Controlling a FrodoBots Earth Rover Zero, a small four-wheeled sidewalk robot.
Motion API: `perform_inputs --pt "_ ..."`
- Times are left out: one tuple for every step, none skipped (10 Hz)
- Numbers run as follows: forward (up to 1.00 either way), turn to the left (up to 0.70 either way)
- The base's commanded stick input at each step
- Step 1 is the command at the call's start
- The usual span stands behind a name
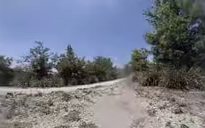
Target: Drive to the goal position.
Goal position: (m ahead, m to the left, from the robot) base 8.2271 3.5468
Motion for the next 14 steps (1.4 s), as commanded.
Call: perform_inputs --pt "0.3 0.0" --pt "0.3 0.0" --pt "0.3 0.0" --pt "0.3 0.0" --pt "0.3 0.0" --pt "0.3 0.0" --pt "0.3 0.0" --pt "0.3 0.0" --pt "0.3 0.0" --pt "0.3 0.0" --pt "0.3 0.0" --pt "0.3 0.0" --pt "0.3 -0.03" --pt "0.3 -0.28"
